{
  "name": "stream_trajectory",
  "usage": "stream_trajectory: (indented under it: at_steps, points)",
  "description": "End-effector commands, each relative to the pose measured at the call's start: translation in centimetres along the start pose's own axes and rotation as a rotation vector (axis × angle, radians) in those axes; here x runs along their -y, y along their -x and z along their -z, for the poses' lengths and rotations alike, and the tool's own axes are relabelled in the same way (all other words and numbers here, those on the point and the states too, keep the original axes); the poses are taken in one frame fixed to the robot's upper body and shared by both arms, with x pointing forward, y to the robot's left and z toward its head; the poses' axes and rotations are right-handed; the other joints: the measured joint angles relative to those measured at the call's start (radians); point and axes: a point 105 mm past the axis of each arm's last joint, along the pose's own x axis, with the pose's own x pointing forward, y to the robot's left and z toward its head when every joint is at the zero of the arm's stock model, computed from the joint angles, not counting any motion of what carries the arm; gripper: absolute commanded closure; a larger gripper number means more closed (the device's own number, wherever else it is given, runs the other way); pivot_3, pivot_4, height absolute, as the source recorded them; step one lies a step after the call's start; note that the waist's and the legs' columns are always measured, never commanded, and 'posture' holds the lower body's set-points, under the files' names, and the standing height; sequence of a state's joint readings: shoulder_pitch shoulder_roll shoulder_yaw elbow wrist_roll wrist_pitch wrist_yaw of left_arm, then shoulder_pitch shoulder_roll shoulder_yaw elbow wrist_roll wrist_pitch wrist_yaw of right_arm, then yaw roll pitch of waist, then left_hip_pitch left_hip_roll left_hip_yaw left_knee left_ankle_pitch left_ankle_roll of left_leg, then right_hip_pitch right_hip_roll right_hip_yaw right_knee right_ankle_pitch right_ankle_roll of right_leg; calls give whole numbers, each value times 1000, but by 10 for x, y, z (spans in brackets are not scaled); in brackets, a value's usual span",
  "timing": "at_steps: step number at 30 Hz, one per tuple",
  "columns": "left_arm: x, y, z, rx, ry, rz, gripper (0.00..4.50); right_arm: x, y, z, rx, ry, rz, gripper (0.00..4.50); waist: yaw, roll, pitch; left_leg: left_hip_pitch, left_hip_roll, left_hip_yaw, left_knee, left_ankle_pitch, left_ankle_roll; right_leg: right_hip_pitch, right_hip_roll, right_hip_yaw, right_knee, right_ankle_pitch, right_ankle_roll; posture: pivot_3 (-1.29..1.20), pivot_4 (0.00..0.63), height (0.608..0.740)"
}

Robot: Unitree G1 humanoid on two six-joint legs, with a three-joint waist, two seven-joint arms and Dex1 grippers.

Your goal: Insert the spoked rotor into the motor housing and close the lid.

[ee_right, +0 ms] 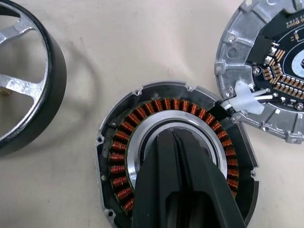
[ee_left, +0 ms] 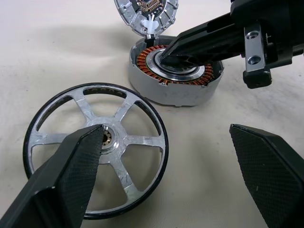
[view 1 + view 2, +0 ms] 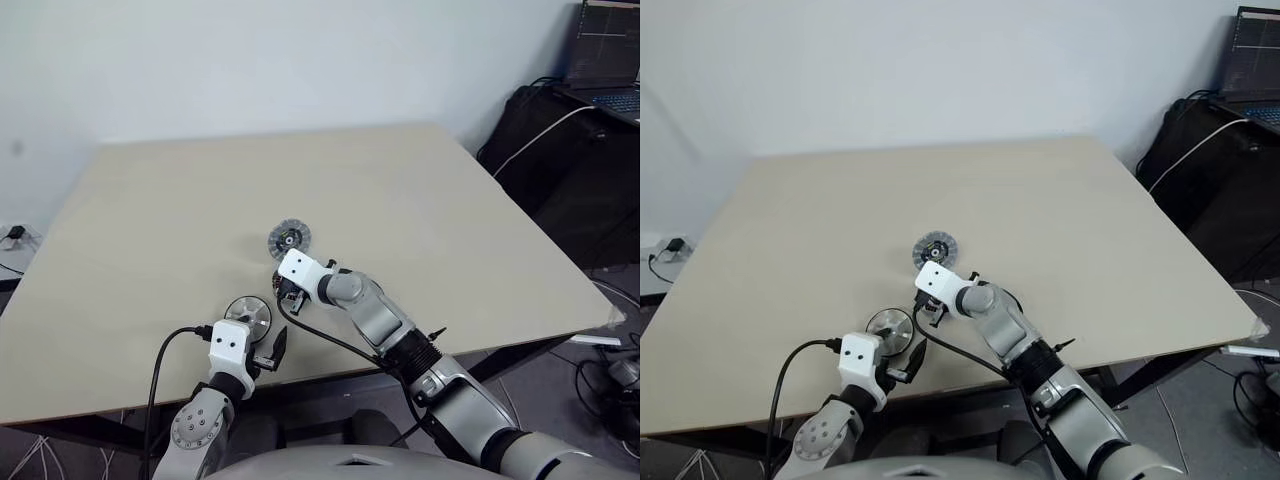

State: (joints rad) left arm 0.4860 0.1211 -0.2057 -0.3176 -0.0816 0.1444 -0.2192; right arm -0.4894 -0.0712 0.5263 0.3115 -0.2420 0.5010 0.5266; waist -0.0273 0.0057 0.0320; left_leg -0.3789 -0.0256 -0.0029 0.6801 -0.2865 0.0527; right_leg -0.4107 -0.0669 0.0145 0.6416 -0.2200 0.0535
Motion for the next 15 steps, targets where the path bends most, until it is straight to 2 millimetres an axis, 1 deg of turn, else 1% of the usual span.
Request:
stream_trajectory:
  at_steps: [1, 3, 6, 8, 10, 12, 13, 15]
  points:
    - [-3, 1, -7, 42, -14, -11, 0, 15, 15, -33, 170, -25, 54, 4478, 1, 0, 0, 0, 0, 0, 0, 0, 0, 0, 0, 0, 0, 0, 0, 0, 0, 740]
    - [-6, 2, -9, 56, -13, -27, 0, 17, 24, -38, 216, -52, 66, 4478, 1, 0, 0, 0, 0, 0, 0, 0, 0, 0, 0, 0, 0, 0, 0, 0, 0, 740]
    - [-16, 3, -13, 90, -6, -92, 0, 18, 38, -34, 264, -48, 83, 4478, 4, 0, 0, 0, 0, 0, 0, 0, 0, 0, 0, 0, -1, 0, 0, 0, 0, 740]
    - [-31, 4, -19, 134, 31, -189, 0, 17, 49, -25, 281, -64, 100, 4478, 8, -1, 0, 0, 0, 0, 0, 0, 0, 0, -1, 0, -1, 0, 0, 0, 0, 740]
    - [-46, 6, -20, 146, 85, -295, 0, 16, 60, -11, 276, -78, 127, 4478, 15, -2, 0, 0, 0, 0, 0, 0, 0, 1, -1, 0, -2, -1, 1, 0, 0, 740]
    - [-52, 7, -17, 137, 124, -331, 0, 14, 65, -3, 270, -97, 137, 4478, 16, -3, 0, 0, 0, 0, 0, 0, 1, 1, -2, 0, -2, -2, 4, 0, 0, 740]
    - [-52, 8, -16, 135, 164, -321, 0, 13, 66, 0, 265, -116, 137, 4478, 15, -3, 0, 0, 0, 0, 0, 0, 1, 1, -1, 0, -2, -2, 4, 0, 0, 740]
    - [-51, 8, -13, 135, 243, -286, 0, 11, 72, 14, 232, -163, 162, 4478, 15, -4, 1, 0, 1, 0, 1, 0, 0, 1, 0, 0, -1, -3, 5, 0, 0, 740]
